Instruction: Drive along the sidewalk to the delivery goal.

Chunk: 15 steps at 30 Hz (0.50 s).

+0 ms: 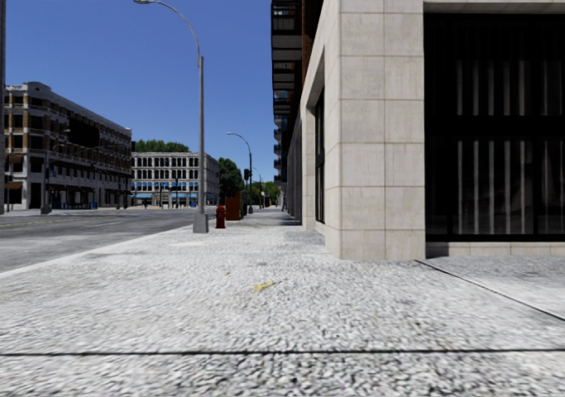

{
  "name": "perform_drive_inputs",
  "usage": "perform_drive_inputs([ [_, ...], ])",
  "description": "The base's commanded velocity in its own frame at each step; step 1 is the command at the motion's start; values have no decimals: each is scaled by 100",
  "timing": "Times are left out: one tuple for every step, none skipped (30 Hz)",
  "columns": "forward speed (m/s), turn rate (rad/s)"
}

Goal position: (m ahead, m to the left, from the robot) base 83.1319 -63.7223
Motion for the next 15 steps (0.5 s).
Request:
perform_drive_inputs([
  [119,0],
  [122,0],
  [124,0],
  [124,0],
  [146,0],
  [200,0],
  [200,0],
  [200,0],
  [200,0],
  [200,0],
  [200,0],
  [200,0],
  [200,0],
  [200,0],
  [200,0],
])
